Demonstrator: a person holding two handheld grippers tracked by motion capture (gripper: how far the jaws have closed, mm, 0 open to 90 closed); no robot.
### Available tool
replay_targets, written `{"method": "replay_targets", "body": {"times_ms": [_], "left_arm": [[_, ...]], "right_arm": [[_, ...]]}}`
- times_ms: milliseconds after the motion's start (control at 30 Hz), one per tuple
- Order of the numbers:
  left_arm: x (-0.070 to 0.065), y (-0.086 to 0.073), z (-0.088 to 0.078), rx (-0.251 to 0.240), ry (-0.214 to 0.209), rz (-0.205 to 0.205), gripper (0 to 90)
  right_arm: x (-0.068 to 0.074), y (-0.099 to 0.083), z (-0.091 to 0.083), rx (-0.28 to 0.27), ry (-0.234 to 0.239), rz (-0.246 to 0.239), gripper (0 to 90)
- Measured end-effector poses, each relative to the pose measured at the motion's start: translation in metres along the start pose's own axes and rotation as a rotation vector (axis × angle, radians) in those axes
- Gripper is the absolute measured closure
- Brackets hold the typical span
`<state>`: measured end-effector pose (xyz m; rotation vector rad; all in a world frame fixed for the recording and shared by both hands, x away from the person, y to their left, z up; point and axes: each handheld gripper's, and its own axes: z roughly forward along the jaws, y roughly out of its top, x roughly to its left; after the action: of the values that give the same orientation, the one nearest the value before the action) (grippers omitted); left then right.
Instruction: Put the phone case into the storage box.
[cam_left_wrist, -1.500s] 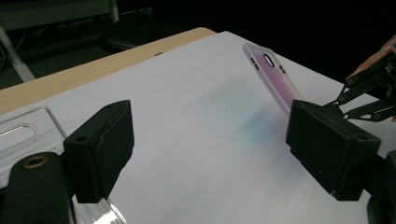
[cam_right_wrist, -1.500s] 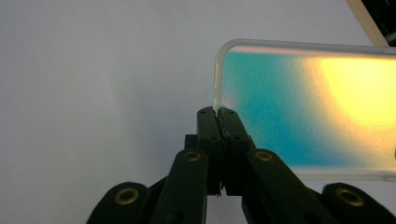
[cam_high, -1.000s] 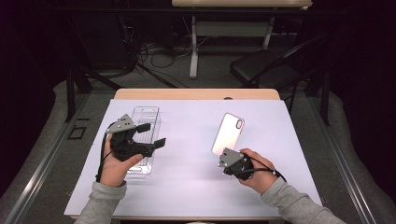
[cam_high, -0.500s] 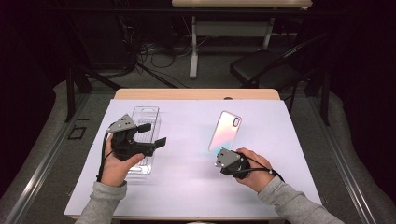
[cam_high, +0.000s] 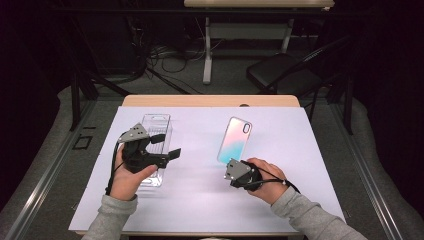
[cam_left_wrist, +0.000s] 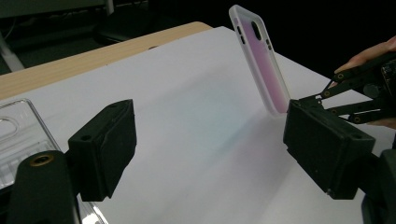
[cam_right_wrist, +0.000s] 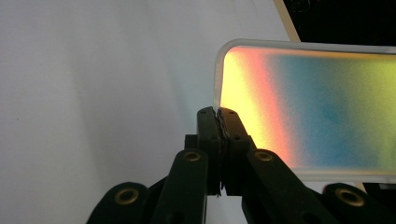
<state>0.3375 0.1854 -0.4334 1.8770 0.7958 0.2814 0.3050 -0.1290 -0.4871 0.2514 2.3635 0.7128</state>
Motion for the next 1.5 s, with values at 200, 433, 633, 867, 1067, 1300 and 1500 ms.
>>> {"method": "replay_targets", "body": {"times_ms": [200, 433, 633, 867, 1067, 1300, 1500], "left_arm": [[-0.002, 0.0, 0.003, 0.015, -0.002, -0.009, 17.7], [-0.002, -0.001, 0.007, 0.028, -0.012, -0.021, 17.7], [-0.003, 0.0, 0.01, 0.029, -0.018, -0.026, 17.7], [-0.008, 0.01, 0.014, 0.019, -0.033, -0.01, 17.9], [-0.01, 0.021, 0.02, 0.033, -0.048, -0.017, 23.0], [-0.011, 0.031, 0.031, 0.044, -0.071, -0.029, 29.7], [-0.008, 0.034, 0.039, 0.033, -0.102, -0.078, 35.4]], "right_arm": [[0.003, 0.009, 0.001, -0.014, -0.001, -0.021, 89.0], [0.007, 0.019, 0.005, -0.031, -0.003, -0.039, 89.0], [0.01, 0.028, 0.008, -0.046, -0.007, -0.065, 89.0], [0.012, 0.036, 0.01, -0.054, -0.013, -0.092, 89.0], [0.014, 0.04, 0.011, -0.063, -0.019, -0.104, 89.0], [0.016, 0.04, 0.012, -0.068, -0.032, -0.112, 89.0], [0.017, 0.04, 0.012, -0.063, -0.036, -0.122, 89.0]]}}
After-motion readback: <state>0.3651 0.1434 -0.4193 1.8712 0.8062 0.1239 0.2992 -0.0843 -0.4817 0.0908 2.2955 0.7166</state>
